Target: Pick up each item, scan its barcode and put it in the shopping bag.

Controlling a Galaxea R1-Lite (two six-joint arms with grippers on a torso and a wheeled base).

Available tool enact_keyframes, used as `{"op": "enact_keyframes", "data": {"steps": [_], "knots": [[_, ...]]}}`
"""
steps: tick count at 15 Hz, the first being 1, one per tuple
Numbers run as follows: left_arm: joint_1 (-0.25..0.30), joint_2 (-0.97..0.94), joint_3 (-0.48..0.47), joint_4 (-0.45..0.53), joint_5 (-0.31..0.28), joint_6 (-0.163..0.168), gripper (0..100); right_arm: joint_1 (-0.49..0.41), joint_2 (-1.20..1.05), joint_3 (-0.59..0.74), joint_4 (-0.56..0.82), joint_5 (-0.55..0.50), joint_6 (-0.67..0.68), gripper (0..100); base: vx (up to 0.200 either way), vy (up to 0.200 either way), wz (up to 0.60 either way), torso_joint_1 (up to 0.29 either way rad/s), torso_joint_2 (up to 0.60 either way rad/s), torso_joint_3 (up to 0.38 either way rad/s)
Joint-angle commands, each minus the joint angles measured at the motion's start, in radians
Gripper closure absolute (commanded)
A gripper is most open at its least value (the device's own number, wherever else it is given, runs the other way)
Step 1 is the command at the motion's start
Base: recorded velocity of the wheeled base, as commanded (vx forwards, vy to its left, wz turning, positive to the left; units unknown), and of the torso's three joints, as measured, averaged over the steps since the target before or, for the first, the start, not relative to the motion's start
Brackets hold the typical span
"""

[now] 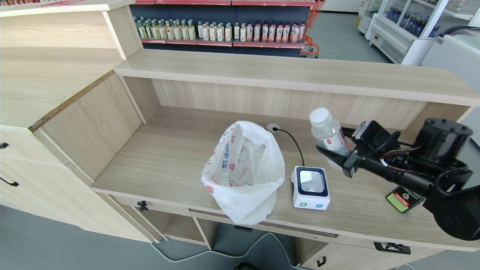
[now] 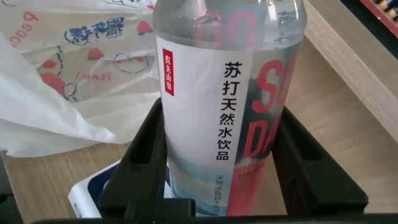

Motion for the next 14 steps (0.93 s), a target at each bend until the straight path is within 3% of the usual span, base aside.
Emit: {"op": "enact_keyframes", "data": {"steps": [1,4,11,14], "knots": [[0.001,0.002,0.0,0.0,0.0,0.0,0,-0.033,0.072,-0.036,0.001,0.031,-0.04,100,0.0,0.0,0.0,0.0,0.0,0.0],[0.001,0.002,0.0,0.0,0.0,0.0,0,-0.065,0.136,-0.087,-0.011,0.137,-0.108,100,0.0,0.0,0.0,0.0,0.0,0.0],[0.001,0.002,0.0,0.0,0.0,0.0,0,-0.065,0.307,-0.263,-0.077,0.356,-0.108,100,0.0,0.0,0.0,0.0,0.0,0.0],[0.001,0.002,0.0,0.0,0.0,0.0,0,-0.065,0.348,-0.275,-0.082,0.417,-0.111,100,0.0,0.0,0.0,0.0,0.0,0.0]]}}
